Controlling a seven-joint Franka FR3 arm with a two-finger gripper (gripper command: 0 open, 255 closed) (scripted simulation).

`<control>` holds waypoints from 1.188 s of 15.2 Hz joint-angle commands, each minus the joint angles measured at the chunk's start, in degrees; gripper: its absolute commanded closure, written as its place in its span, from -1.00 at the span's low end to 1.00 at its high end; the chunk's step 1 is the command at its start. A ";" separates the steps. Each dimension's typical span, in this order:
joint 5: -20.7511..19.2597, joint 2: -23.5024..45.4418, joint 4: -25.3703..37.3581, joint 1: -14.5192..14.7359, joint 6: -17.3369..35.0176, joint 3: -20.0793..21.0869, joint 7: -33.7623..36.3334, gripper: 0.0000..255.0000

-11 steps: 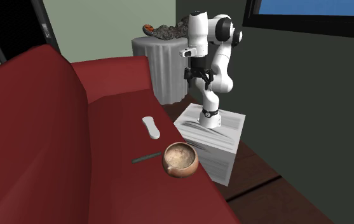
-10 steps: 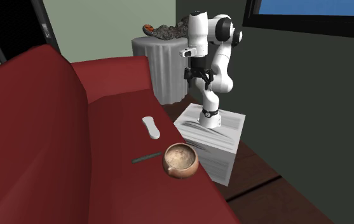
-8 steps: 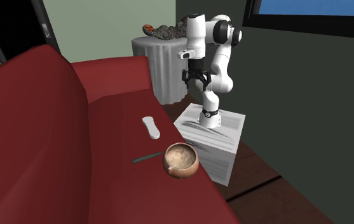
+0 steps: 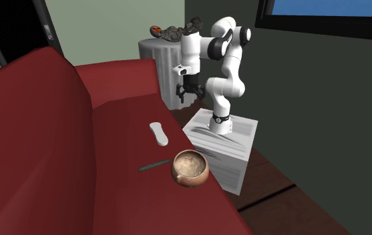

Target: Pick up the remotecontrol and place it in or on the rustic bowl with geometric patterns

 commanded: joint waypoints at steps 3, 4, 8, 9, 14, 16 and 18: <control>-4.43 5.51 -0.85 0.83 7.22 -6.21 -11.39 -1.00; -5.27 7.13 -0.70 1.21 8.95 -7.69 -14.05 -1.00; -7.34 14.68 0.96 3.28 16.06 -13.59 -24.90 -1.00; -7.48 16.81 1.62 3.97 17.84 -15.07 -27.70 -1.00; -4.73 28.80 6.25 8.30 26.48 -22.26 -42.98 -1.00; -2.38 32.97 8.08 9.76 28.92 -24.25 -48.40 -1.00; -1.49 34.35 7.52 9.92 30.66 -24.60 -49.08 -1.00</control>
